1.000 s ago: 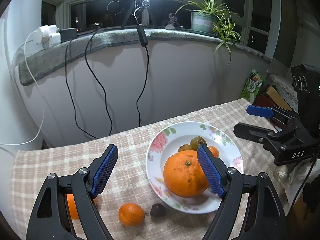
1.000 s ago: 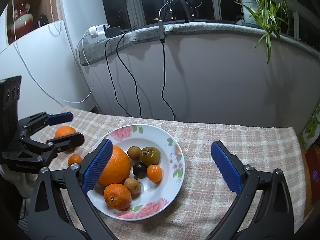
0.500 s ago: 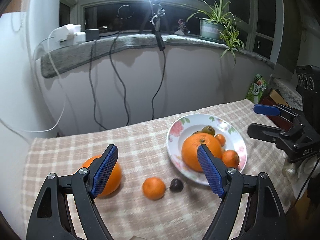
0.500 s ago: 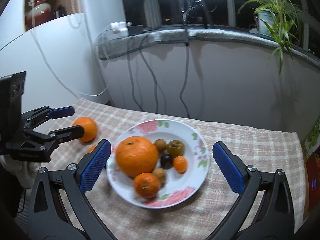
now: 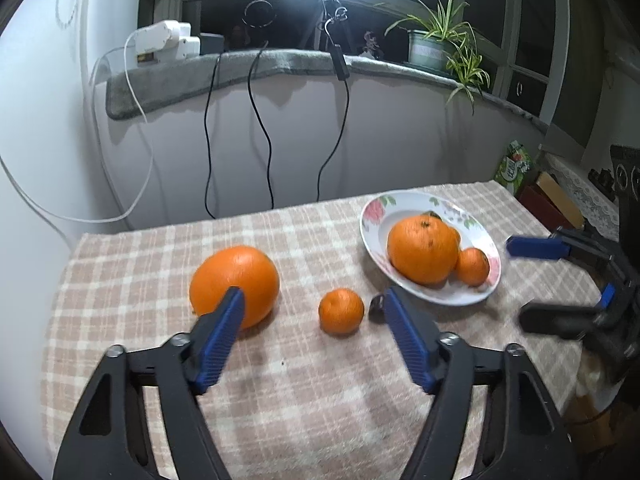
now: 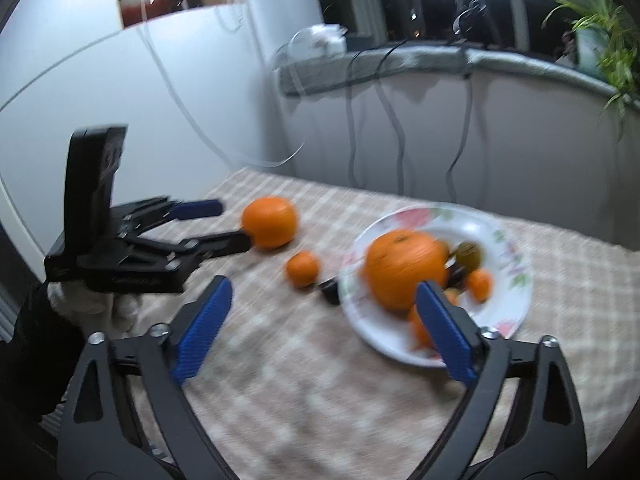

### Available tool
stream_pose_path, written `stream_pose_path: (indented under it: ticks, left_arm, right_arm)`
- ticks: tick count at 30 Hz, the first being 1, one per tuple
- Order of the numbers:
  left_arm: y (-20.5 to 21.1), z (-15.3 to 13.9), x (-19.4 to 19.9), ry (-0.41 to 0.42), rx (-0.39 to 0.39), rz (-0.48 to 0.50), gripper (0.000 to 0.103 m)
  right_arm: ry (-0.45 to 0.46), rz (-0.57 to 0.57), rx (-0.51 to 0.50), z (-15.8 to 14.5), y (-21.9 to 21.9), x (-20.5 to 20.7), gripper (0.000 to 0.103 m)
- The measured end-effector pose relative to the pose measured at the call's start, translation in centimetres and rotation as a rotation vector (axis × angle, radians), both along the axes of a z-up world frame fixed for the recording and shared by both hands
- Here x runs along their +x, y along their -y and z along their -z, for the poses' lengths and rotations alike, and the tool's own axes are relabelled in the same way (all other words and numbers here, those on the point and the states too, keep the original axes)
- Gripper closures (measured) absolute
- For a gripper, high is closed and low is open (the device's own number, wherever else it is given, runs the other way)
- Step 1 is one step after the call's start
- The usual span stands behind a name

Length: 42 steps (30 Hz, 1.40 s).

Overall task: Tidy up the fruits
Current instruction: 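Grasp the tangerine with the left gripper while the right gripper grasps the dark plum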

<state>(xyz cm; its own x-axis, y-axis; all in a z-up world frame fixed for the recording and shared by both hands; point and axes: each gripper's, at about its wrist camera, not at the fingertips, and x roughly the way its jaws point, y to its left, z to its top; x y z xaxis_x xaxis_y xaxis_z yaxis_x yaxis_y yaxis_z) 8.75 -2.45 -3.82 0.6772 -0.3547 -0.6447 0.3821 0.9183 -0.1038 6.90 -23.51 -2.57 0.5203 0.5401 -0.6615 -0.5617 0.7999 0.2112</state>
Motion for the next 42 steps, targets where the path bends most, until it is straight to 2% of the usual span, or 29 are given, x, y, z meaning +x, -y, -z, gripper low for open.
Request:
stream_pose_path:
  ticks: [2,6,7,10,16,20,28,30,31,35,42]
  left_arm:
    - [-0.2,0.5,0.0,-0.017,-0.010,0.012,0.044]
    - [-0.4,1.0,-0.2,-0.034,-0.027,0.036,0.047]
    - [-0.4,1.1,-0.2,-0.040,-0.037,0.045,0.050]
    - [-0.4,1.3,0.1,-0.067,-0.065,0.070,0.056]
    - [0.6,2.0,1.0,-0.100,-0.055,0.104,0.061]
    - [0.9,2.7,1.5,-0.123,-0.056,0.115,0.064]
    - [1.2,3.3,2.4,-0.157,-0.077,0.116,0.066]
    - [1.1,3.5,2.6,-0.166,-0.085,0.115,0.066]
    - [1.1,3.6,2.7,-0.174,-0.094,0.117,0.066]
    - [1.2,3.8,3.1,-0.182,-0.100,0.121,0.066]
    - [1.5,4.7,4.0,-0.213,-0.109,0.131,0.066]
  right_arm:
    - [-0.001,-0.035,-0.051,0.7,-1.5,-0.1,0.028]
    - [-0.003,-0.147,-0.171,1.6,-4.0,0.3,0.053]
    - [0.000,-0.197,-0.212,1.8,-4.7,0.6,0.055]
    - [0.022,-0.330,-0.333,2.0,-6.3,1.1,0.057]
    - [0.042,-0.561,-0.552,2.6,-9.0,1.9,0.059]
    - [0.042,-0.646,-0.670,3.8,-10.1,2.9,0.059]
    - [-0.023,-0.760,-0.759,4.9,-11.4,5.7,0.063]
    - [-0.034,-0.790,-0.796,5.4,-11.9,6.1,0.071]
    - [-0.037,-0.798,-0.808,5.6,-11.9,6.1,0.072]
    - [-0.052,-0.837,-0.868,6.6,-12.4,6.2,0.073]
    - [-0.045,-0.870,-0.909,7.2,-13.0,6.2,0.073]
